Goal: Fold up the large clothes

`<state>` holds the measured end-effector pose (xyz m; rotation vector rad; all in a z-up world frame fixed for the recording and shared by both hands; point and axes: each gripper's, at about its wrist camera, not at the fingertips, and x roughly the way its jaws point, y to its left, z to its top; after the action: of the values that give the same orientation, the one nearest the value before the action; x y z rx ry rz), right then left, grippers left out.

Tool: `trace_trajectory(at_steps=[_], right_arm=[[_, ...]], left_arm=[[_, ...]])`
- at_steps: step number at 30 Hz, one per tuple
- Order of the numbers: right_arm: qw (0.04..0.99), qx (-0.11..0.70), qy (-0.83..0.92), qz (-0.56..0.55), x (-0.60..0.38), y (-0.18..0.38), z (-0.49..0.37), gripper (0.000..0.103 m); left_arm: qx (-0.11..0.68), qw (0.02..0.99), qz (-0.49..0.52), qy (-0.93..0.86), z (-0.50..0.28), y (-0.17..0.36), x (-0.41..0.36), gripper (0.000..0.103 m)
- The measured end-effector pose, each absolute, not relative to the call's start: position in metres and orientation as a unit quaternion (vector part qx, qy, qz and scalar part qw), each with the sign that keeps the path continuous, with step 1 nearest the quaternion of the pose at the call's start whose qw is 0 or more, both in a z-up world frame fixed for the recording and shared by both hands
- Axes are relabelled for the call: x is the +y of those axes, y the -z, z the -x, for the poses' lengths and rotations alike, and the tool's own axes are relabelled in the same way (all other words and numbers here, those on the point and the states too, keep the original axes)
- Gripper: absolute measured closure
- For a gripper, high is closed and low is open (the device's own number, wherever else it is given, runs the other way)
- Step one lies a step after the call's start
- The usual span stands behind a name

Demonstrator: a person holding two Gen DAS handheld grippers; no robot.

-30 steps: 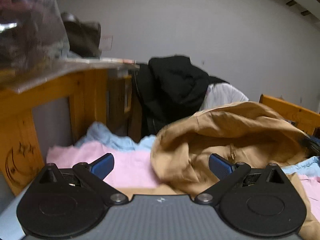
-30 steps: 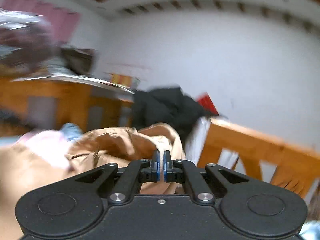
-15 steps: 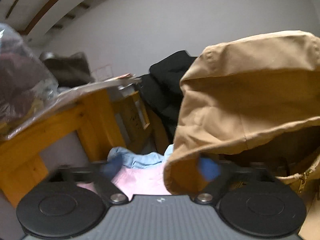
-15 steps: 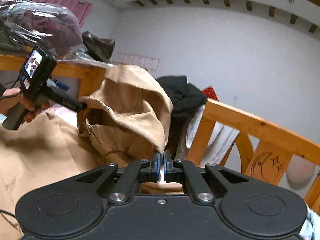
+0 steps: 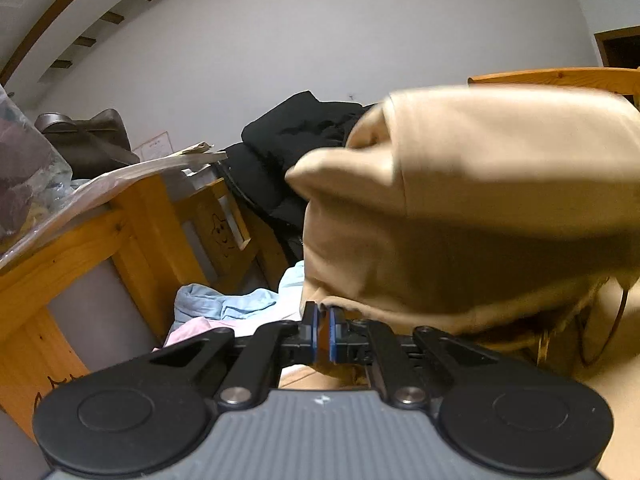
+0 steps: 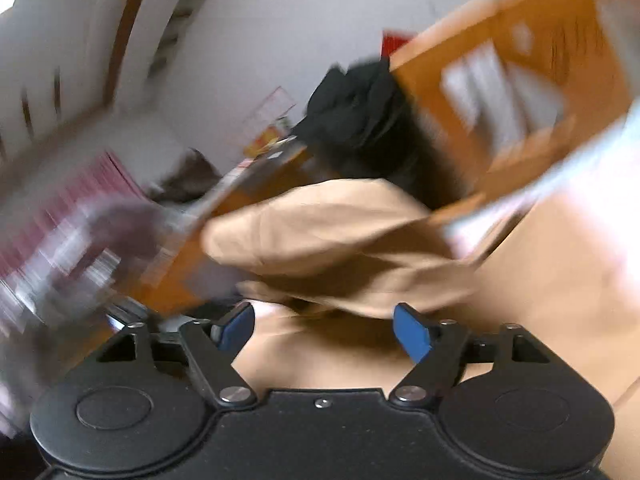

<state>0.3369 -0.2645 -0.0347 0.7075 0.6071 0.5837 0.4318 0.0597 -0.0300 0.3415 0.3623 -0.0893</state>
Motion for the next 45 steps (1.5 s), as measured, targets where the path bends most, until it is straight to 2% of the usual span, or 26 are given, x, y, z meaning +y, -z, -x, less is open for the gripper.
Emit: trace_trajectory(at_steps=[4, 6, 8, 9, 10, 11, 12, 16, 21, 25, 30, 39, 41, 43, 45], right_arm=[[0.816, 0.278, -0.267, -0.431, -0.240, 0.066, -0.354, 0.018], [0.787, 0.284, -0.245, -0.490, -0.231, 0.087, -0.359, 0.019], [0.764, 0.286, -0.230, -0.531, -0.231, 0.097, -0.360, 0.033], [0.763, 0.292, -0.221, -0.532, -0.229, 0.096, -0.360, 0.054], [0.767, 0.293, -0.220, -0.526, -0.232, 0.091, -0.362, 0.067], [0.775, 0.296, -0.219, -0.513, -0.231, 0.083, -0.364, 0.072], [0.781, 0.297, -0.221, -0.504, -0.233, 0.076, -0.366, 0.081], [0.799, 0.298, -0.224, -0.471, -0.240, 0.032, -0.390, 0.096], [0.807, 0.305, -0.239, -0.446, -0.249, -0.014, -0.430, 0.098], [0.813, 0.314, -0.250, -0.422, -0.251, -0.025, -0.439, 0.098], [0.804, 0.327, -0.249, -0.430, -0.251, -0.018, -0.438, 0.099], [0.787, 0.331, -0.263, -0.449, -0.265, -0.023, -0.441, 0.099], [0.785, 0.326, -0.282, -0.445, -0.271, -0.021, -0.436, 0.099], [0.784, 0.321, -0.298, -0.440, -0.281, -0.014, -0.427, 0.100], [0.782, 0.322, -0.307, -0.437, -0.293, -0.004, -0.416, 0.100]], left_arm=[[0.193, 0.967, -0.163, 0.042, -0.427, 0.032, 0.061, 0.098], [0.198, 0.965, -0.168, 0.043, -0.424, 0.034, 0.061, 0.098], [0.201, 0.964, -0.171, 0.044, -0.420, 0.037, 0.062, 0.098], [0.202, 0.963, -0.172, 0.046, -0.417, 0.038, 0.063, 0.098], [0.204, 0.962, -0.173, 0.048, -0.415, 0.039, 0.064, 0.098], [0.205, 0.962, -0.174, 0.051, -0.413, 0.040, 0.065, 0.098], [0.209, 0.961, -0.174, 0.055, -0.411, 0.041, 0.066, 0.098], [0.242, 0.955, -0.153, 0.072, -0.390, 0.044, 0.076, 0.094], [0.247, 0.955, -0.118, 0.116, -0.328, 0.044, 0.085, 0.094], [0.232, 0.951, -0.081, 0.189, -0.302, 0.033, 0.071, 0.094], [0.188, 0.946, -0.087, 0.249, -0.334, 0.019, 0.024, 0.090], [0.193, 0.950, -0.137, 0.201, -0.398, 0.043, -0.031, 0.085], [0.191, 0.954, -0.141, 0.182, -0.402, 0.043, -0.034, 0.080], [0.213, 0.950, -0.131, 0.187, -0.399, 0.044, -0.027, 0.063], [0.237, 0.939, -0.122, 0.215, -0.380, 0.048, -0.011, 0.063]])
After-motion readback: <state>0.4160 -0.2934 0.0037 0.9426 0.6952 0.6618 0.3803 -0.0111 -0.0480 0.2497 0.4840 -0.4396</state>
